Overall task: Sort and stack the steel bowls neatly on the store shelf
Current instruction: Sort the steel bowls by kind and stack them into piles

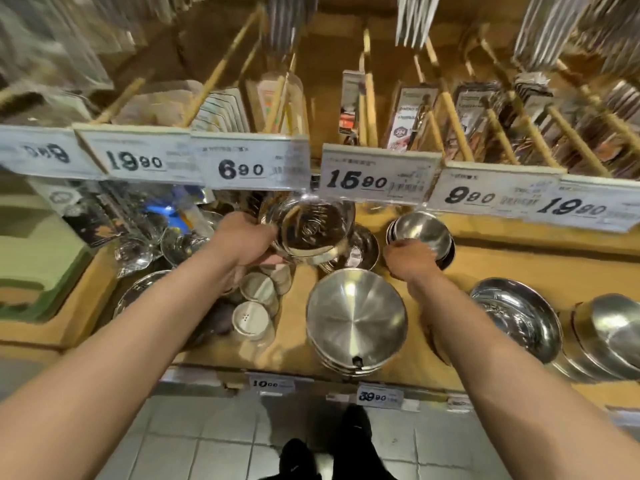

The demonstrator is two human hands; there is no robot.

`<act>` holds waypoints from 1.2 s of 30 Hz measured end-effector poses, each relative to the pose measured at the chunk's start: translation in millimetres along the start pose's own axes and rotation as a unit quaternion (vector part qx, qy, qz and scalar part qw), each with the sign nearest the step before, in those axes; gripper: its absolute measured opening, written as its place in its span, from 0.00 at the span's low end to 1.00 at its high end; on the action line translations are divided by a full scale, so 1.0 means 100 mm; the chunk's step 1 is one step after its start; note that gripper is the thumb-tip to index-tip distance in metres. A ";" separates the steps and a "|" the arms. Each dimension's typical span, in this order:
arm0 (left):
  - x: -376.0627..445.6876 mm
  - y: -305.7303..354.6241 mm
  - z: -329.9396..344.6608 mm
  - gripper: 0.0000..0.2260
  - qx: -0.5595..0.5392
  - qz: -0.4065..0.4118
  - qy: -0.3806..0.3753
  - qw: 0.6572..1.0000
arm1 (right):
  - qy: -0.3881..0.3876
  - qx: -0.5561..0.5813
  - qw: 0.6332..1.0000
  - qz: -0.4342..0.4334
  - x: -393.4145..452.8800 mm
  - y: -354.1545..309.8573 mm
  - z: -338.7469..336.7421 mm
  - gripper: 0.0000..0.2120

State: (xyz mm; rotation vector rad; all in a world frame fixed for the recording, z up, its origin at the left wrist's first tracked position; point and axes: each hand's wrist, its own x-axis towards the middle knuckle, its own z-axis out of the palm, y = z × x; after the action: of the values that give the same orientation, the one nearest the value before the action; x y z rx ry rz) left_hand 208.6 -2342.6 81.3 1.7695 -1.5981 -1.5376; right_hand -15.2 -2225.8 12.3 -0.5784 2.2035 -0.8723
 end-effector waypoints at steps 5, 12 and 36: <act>-0.25 -0.11 -0.13 0.05 -0.080 -0.013 -0.020 0.996 | -0.052 -0.090 0.994 0.043 0.27 0.11 0.17 0.15; -0.40 -0.29 -0.27 0.06 -0.131 -0.028 -0.045 0.990 | -0.146 -0.066 0.984 0.084 0.44 0.10 0.33 0.09; -0.66 -0.29 -0.39 0.11 -0.179 -0.083 -0.040 0.980 | -0.026 0.179 0.980 0.081 -0.06 -0.20 -0.13 0.02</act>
State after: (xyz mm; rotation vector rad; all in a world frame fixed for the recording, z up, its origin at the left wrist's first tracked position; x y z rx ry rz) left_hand 269.0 -2292.9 105.5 1.6893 -1.1349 -1.8580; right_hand -17.8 -2229.7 36.5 -0.2417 1.9496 -1.1185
